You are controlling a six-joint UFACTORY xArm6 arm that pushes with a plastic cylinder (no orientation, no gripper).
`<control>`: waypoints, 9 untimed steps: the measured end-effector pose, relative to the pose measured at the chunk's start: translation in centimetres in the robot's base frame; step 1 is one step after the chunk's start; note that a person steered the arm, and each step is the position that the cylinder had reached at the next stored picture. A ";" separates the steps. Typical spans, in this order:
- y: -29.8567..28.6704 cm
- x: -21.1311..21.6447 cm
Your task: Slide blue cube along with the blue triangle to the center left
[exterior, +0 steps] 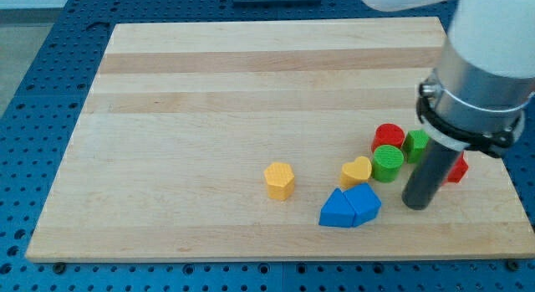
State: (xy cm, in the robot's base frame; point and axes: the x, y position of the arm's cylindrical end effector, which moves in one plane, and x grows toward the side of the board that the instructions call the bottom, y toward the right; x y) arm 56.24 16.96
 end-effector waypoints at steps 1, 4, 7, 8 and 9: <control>-0.7 0.6; -7.9 0.8; -14.0 0.8; -13.3 1.8; -13.9 2.5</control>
State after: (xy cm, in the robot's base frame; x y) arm 58.72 3.04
